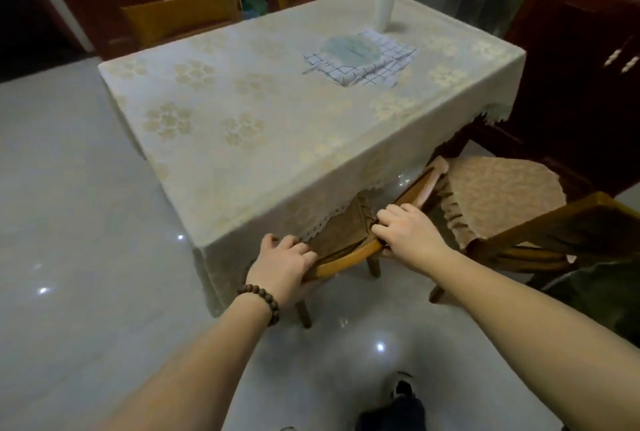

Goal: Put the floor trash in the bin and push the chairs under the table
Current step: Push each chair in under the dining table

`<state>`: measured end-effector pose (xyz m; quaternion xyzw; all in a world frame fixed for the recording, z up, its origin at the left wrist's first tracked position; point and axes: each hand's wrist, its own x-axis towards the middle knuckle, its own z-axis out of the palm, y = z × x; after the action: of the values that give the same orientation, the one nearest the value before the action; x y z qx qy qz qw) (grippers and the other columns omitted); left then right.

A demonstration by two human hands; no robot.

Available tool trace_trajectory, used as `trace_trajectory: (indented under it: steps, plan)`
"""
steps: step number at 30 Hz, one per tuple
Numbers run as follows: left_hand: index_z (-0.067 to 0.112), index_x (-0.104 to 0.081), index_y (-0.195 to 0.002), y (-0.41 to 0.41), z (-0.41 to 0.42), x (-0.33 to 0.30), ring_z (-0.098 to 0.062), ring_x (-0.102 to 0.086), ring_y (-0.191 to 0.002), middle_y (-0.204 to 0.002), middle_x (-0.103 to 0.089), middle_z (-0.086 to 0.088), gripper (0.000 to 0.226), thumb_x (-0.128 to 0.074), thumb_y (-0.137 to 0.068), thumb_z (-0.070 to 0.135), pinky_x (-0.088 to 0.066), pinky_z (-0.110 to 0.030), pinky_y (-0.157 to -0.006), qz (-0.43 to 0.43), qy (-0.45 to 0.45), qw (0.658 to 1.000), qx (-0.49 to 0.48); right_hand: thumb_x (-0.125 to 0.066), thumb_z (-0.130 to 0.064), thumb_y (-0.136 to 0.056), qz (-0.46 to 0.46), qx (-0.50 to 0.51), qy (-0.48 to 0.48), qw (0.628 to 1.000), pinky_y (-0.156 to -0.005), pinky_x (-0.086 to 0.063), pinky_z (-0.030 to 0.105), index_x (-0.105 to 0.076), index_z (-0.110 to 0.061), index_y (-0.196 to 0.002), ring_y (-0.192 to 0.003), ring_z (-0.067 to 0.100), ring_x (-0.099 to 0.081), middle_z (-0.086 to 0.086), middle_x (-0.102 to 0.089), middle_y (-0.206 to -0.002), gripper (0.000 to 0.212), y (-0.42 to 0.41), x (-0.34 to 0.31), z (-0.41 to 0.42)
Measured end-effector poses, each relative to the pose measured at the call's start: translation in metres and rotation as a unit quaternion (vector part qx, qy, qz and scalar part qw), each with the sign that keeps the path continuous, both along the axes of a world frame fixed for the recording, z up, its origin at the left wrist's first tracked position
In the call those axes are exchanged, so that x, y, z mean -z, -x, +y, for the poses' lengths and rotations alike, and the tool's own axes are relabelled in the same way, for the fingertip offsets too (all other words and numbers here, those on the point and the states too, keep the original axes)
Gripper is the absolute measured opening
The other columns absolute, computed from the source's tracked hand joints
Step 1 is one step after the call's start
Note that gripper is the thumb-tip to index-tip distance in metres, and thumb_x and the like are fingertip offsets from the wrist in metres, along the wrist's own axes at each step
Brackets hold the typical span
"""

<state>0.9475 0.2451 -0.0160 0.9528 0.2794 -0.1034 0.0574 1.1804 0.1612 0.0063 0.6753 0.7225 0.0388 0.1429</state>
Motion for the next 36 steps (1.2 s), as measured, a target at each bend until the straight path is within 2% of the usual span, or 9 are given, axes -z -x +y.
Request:
trace_trajectory:
  steps: [6, 10, 16, 22, 25, 28, 30, 33, 36]
  plan:
    - [0.032, -0.056, -0.122, -0.014, 0.04, 0.001, -0.018, -0.04, -0.124, -0.127, -0.055, 0.011, 0.04, -0.044, -0.092, 0.056, -0.026, -0.043, -0.105, 0.039, -0.02, 0.998, -0.053, -0.072, -0.039, -0.073, 0.032, -0.091, -0.011, 0.995, -0.077, -0.047, 0.041, -0.064, -0.016, -0.088, -0.093, 0.028, -0.057, 0.007, -0.06, -0.093, 0.028, -0.025, 0.001, 0.062]
    - [0.031, -0.055, -0.12, -0.035, 0.059, 0.0, -0.018, -0.041, -0.121, -0.123, -0.057, 0.009, 0.041, -0.039, -0.093, 0.057, -0.025, -0.041, -0.106, 0.077, -0.033, 0.995, -0.045, -0.059, -0.04, -0.086, 0.073, -0.095, -0.01, 0.993, -0.088, -0.04, 0.042, -0.06, -0.014, -0.104, -0.106, 0.029, -0.049, 0.008, -0.056, -0.107, 0.032, -0.048, 0.012, 0.079]
    - [0.032, -0.057, -0.119, -0.072, 0.083, 0.002, -0.019, -0.039, -0.126, -0.122, -0.059, 0.01, 0.041, -0.046, -0.088, 0.057, -0.019, -0.048, -0.113, 0.095, -0.018, 0.995, -0.015, -0.08, -0.041, -0.061, 0.091, -0.067, -0.03, 0.993, -0.066, -0.045, 0.037, -0.061, -0.017, -0.076, -0.079, 0.025, -0.056, 0.004, -0.058, -0.08, 0.034, -0.083, 0.036, 0.082]
    - [0.024, -0.055, -0.126, -0.074, 0.094, 0.007, -0.023, -0.043, -0.124, -0.124, -0.06, 0.004, 0.056, -0.05, -0.084, 0.061, -0.025, -0.042, -0.112, 0.071, -0.041, 0.997, -0.012, -0.068, -0.048, -0.072, 0.142, -0.082, -0.058, 0.985, -0.079, -0.045, 0.039, -0.061, -0.019, -0.088, -0.087, 0.027, -0.056, 0.004, -0.058, -0.09, 0.034, -0.092, 0.053, 0.087]
    - [0.027, -0.042, -0.139, -0.078, 0.088, 0.001, -0.023, -0.04, -0.128, -0.138, -0.051, 0.004, 0.074, -0.052, -0.079, 0.069, -0.026, -0.039, -0.112, 0.068, -0.052, 0.994, -0.071, -0.043, -0.068, -0.08, 0.176, -0.089, -0.099, 0.975, -0.102, -0.038, 0.047, -0.063, -0.02, -0.102, -0.107, 0.029, -0.055, 0.007, -0.061, -0.108, 0.056, -0.102, 0.048, 0.083]
    - [0.029, -0.031, -0.145, -0.073, 0.064, 0.004, -0.025, -0.029, -0.139, -0.149, -0.04, -0.001, 0.095, -0.053, -0.068, 0.08, -0.012, -0.046, -0.116, 0.01, -0.065, 0.971, -0.229, -0.032, -0.078, -0.076, 0.233, 0.021, -0.143, 0.962, -0.117, 0.001, 0.051, -0.046, -0.025, -0.135, -0.144, 0.025, -0.016, 0.009, -0.035, -0.148, 0.082, -0.116, 0.036, 0.074]
    - [0.027, -0.022, -0.15, -0.071, 0.048, 0.009, -0.027, -0.015, -0.146, -0.157, -0.026, -0.005, 0.11, -0.039, -0.062, 0.091, 0.001, -0.049, -0.117, -0.018, -0.076, 0.943, -0.322, -0.023, -0.085, -0.072, 0.223, 0.064, -0.132, 0.964, -0.113, 0.015, 0.051, -0.025, -0.03, -0.147, -0.145, 0.023, 0.013, 0.008, -0.007, -0.159, 0.092, -0.118, 0.034, 0.07]
    - [0.024, -0.004, -0.153, -0.075, 0.038, 0.011, -0.026, 0.001, -0.148, -0.161, -0.006, -0.004, 0.125, -0.015, -0.053, 0.099, 0.01, -0.044, -0.117, -0.005, -0.069, 0.916, -0.395, -0.007, -0.089, -0.07, 0.187, 0.072, -0.078, 0.977, -0.109, 0.016, 0.061, -0.016, -0.035, -0.148, -0.141, 0.024, 0.027, 0.006, 0.012, -0.158, 0.095, -0.116, 0.042, 0.071]
    - [0.018, -0.016, -0.151, -0.078, 0.036, 0.008, -0.028, -0.02, -0.143, -0.156, -0.025, -0.004, 0.131, -0.008, -0.05, 0.1, -0.008, -0.044, -0.118, 0.009, -0.069, 0.902, -0.425, -0.003, -0.088, -0.071, 0.182, 0.068, -0.061, 0.979, -0.107, 0.016, 0.065, -0.028, -0.038, -0.145, -0.142, 0.025, 0.024, 0.004, 0.003, -0.159, 0.093, -0.117, 0.049, 0.074]
